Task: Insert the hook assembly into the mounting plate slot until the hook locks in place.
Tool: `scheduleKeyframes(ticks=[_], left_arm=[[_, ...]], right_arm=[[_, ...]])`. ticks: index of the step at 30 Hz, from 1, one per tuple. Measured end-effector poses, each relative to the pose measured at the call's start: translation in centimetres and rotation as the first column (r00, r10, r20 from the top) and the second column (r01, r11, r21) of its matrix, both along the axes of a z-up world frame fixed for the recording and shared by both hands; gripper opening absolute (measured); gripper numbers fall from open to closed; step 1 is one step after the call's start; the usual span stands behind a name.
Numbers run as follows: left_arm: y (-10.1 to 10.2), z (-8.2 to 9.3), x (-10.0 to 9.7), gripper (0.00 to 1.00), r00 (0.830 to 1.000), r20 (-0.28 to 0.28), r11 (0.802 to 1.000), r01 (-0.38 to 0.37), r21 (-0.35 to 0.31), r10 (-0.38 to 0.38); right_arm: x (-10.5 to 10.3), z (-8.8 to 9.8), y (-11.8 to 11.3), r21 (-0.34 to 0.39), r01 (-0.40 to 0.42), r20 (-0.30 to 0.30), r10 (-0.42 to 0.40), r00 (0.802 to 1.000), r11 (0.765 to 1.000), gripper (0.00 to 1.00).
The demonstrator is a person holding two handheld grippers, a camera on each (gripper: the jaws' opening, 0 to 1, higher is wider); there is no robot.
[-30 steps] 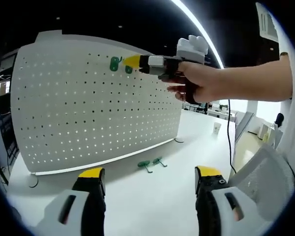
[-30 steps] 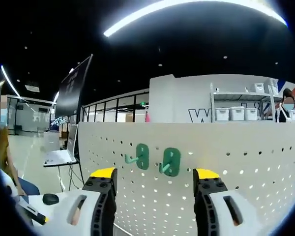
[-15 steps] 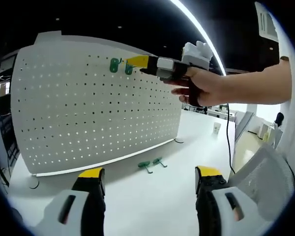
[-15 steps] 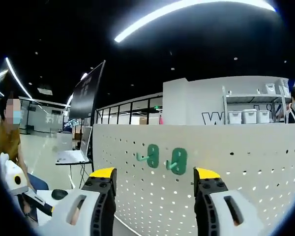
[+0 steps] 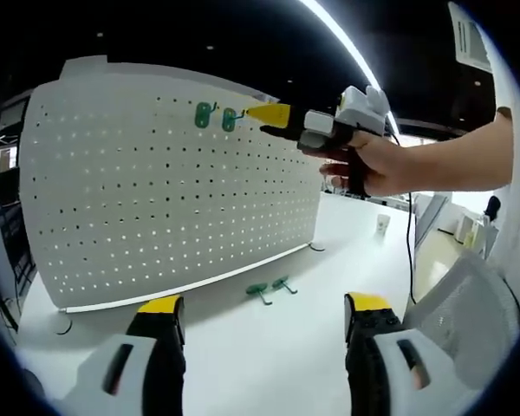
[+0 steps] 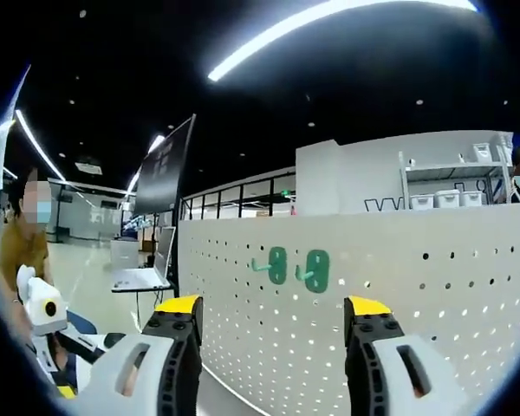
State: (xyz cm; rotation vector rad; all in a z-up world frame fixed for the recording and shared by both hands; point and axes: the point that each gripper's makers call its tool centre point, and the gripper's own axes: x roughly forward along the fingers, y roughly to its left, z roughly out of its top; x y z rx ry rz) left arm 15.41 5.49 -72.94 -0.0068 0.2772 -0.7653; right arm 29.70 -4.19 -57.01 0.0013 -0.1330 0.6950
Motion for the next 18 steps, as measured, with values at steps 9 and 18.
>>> scheduleKeyframes(ticks=[9,18], left_arm=[[0.4,0.2,0.1,0.78,1.000,0.007,1.000,-0.005,0.004,0.005],[0.3,0.4,0.2,0.78,1.000,0.006,1.000,-0.004,-0.002,0.004]], right_arm=[[-2.0,-2.1,-0.4,-0.030,-0.029,-0.025,0.029,0.999,0.999,0.64],[-4.1,-5.0,-2.7,-0.050,-0.019,-0.083,0.015,0.996,0.999,0.65]])
